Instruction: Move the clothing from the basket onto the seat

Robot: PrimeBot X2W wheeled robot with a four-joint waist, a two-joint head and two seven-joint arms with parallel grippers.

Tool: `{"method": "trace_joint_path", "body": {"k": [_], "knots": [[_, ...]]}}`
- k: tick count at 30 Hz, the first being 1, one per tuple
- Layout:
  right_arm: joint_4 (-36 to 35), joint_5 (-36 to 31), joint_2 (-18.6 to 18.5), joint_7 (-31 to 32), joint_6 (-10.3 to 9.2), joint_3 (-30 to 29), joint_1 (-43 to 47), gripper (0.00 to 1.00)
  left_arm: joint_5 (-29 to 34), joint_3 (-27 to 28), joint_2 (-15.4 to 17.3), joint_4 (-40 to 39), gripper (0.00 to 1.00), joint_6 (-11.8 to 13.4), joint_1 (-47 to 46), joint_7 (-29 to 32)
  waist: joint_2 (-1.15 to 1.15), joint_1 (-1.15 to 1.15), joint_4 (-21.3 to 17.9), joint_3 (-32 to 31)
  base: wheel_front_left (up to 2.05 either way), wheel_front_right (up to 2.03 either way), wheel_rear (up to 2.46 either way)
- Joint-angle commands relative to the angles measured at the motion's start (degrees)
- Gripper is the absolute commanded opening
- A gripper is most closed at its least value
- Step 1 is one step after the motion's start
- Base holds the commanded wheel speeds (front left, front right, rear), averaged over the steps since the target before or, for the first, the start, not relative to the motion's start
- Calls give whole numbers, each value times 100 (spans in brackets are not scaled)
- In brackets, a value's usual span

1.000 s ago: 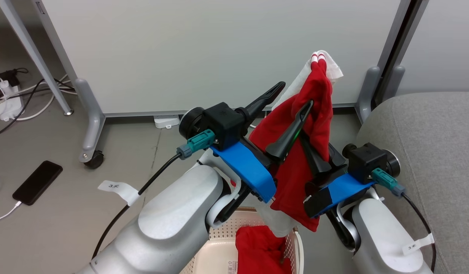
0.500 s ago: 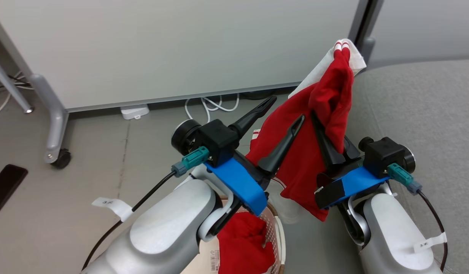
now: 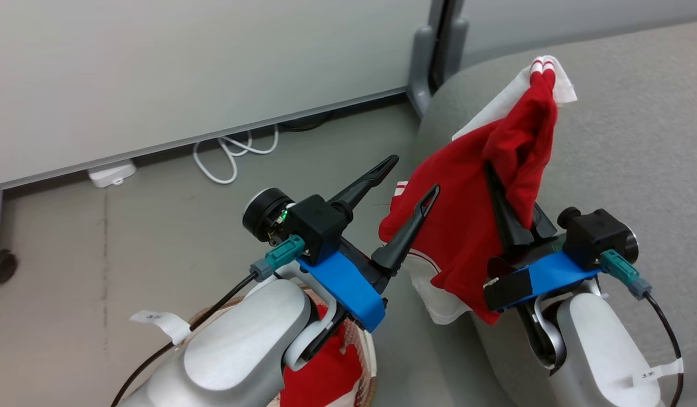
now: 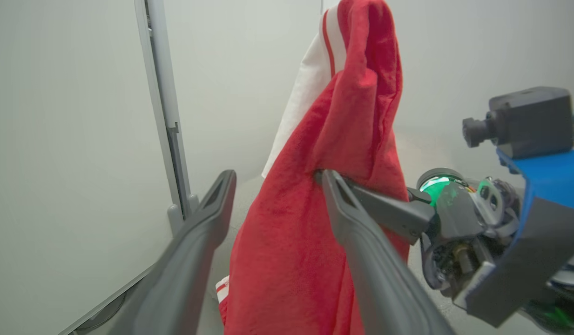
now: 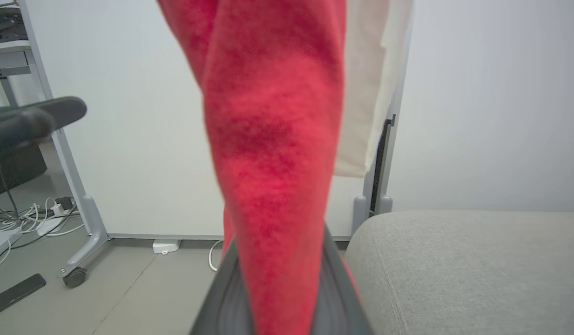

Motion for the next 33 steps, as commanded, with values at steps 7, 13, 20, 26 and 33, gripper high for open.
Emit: {"method": "trace_joint_path", "body": {"k": [7, 13, 20, 26, 33], "knots": [[-216, -24, -6, -5, 3, -128, 173, 0, 117, -93, 74, -34, 100, 41, 19, -27, 0, 0, -639, 256, 0, 0, 0], [-345, -24, -5, -4, 3, -221, 309, 0, 236, -159, 98, -6, 100, 67, -20, -75, 0, 0, -891, 361, 0, 0, 0], [-514, 57, -5, -4, 3, -384, 382, 0, 360, -196, 135, 19, 100, 133, -132, -101, 0, 0, -954, 569, 0, 0, 0], [-862, 29, -9, -5, 3, -648, -101, 0, 424, -113, 202, -67, 100, 198, -341, -83, 0, 0, -848, 962, 0, 0, 0], [-1345, -170, -113, -4, 3, -1343, -1352, 0, 606, -27, 321, -248, 100, 229, -805, 6, 0, 0, -620, 1781, 0, 0, 0]]}}
